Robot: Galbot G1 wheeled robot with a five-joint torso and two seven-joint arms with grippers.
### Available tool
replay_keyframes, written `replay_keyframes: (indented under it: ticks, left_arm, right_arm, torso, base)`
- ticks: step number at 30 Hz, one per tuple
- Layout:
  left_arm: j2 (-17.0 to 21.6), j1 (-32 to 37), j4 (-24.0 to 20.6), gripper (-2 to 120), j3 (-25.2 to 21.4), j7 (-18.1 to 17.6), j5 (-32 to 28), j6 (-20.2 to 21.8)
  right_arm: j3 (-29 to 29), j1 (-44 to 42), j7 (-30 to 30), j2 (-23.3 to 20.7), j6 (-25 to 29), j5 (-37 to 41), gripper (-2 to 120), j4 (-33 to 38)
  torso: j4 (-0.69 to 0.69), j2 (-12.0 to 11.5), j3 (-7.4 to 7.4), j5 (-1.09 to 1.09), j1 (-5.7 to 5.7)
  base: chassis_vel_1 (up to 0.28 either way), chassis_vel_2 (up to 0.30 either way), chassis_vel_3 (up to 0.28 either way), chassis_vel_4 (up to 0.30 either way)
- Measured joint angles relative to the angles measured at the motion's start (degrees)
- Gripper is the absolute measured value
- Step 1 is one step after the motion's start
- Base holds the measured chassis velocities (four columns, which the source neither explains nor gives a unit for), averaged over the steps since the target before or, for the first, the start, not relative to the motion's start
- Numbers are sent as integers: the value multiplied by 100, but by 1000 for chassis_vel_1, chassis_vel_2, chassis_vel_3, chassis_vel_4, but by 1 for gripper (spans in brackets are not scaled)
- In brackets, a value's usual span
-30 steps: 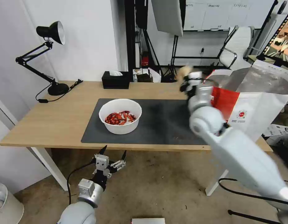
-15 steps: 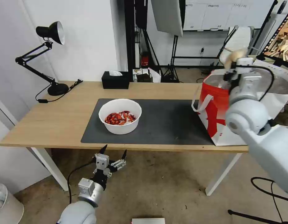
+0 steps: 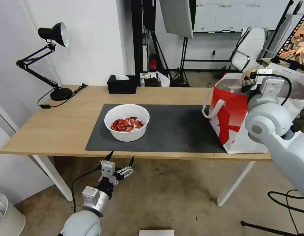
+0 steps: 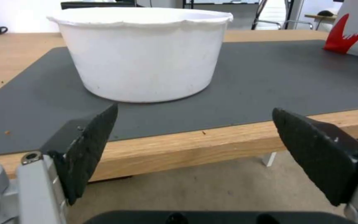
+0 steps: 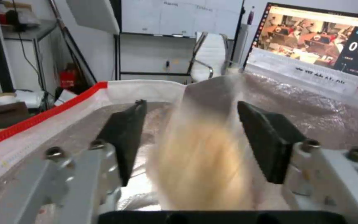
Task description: Pick up the trash from the table and place it into the takeout bag.
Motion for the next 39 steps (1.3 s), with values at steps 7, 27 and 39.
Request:
replay_keyframes:
  ticks: [7,27,39]
  left_arm:
    - [-7,-5,0,100,9,0,-2,0]
    - [-16,-59,-71,100,-69,-7,-73,-11]
    - [-301,455,-283,100,-706,-7,76,-227]
  right_arm:
    - [57,-131,1,4,28,-10,84,71]
    - [389,-1024,-1924,-82,1783,-444,100,845]
    - [751,-3298,-4470,322,3678,-994,100,885]
  torso:
    - [0,0,0,0,0]
    - [0,0,0,-1,0]
    - [-2,0,-1,1,0]
  base:
    - [0,0,0,0]
    - [0,0,0,0]
    - [0,0,0,0]
